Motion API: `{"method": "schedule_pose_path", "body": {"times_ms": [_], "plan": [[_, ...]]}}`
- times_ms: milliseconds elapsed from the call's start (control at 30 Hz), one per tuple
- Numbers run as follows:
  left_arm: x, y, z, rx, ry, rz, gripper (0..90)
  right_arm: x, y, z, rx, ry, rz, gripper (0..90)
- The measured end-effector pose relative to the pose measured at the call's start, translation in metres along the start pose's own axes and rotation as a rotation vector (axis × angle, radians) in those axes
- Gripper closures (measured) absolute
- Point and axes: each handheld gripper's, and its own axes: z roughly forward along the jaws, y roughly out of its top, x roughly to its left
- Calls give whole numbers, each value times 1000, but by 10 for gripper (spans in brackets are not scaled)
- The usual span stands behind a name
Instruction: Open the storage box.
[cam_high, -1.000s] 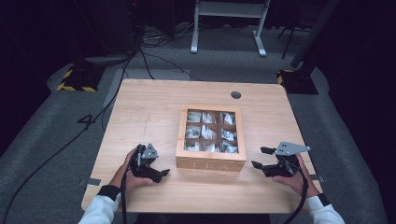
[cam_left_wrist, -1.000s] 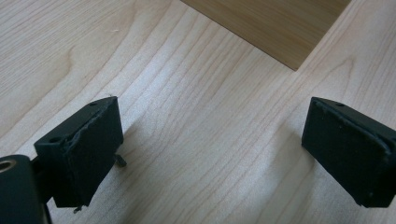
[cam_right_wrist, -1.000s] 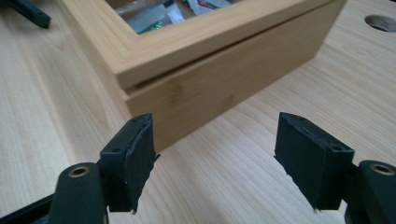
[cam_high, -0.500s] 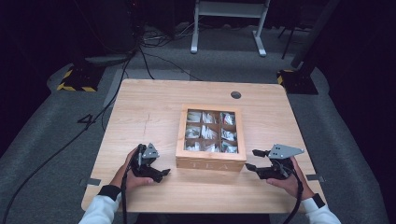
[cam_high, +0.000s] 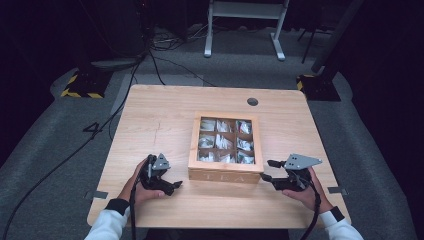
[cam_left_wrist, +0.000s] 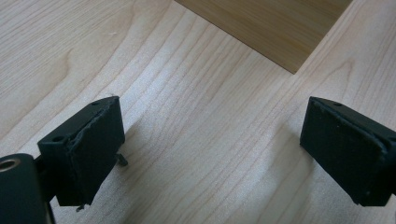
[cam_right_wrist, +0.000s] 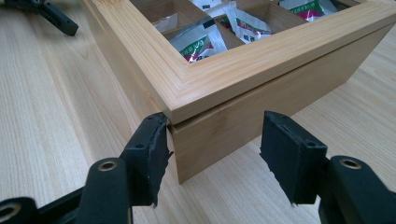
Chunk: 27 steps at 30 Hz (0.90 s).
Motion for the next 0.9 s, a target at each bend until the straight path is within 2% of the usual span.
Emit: {"method": "schedule_pose_path", "body": {"times_ms": [67, 133, 167, 233, 300, 367, 400, 500, 533, 633, 900], "plan": [[0, 1, -1, 8, -1, -11, 85, 1, 0, 1, -2, 0, -2, 420], [0, 2, -2, 7, 3, -17, 151, 1, 1, 1, -4, 1, -5, 421], [2, 3, -4, 2, -25, -32, 181, 2, 1, 1, -2, -4, -10, 421], [2, 5, -6, -2, -19, -23, 180, 1, 1, 0, -6, 5, -5, 415], [1, 9, -11, -26, -25, -23, 179, 1, 3, -3, -41, 19, 14, 420], [-1, 14, -16, -44, 2, 8, 179, 0, 6, -6, -57, 14, 17, 420], [-3, 17, -18, -56, 0, 10, 179, 0, 7, -8, -64, 7, 20, 419], [-5, 22, -21, -78, 3, 24, 180, 1, 7, -7, -44, 8, -3, 430], [-6, 27, -24, -100, 3, 24, 180, 2, 6, -6, -35, 6, -7, 433], [-7, 29, -26, -106, 6, 36, 181, 3, 5, -2, -1, 4, -19, 437], [-6, 34, -35, -148, 14, 35, 186, 2, 5, 4, 16, 21, 7, 448]]}}
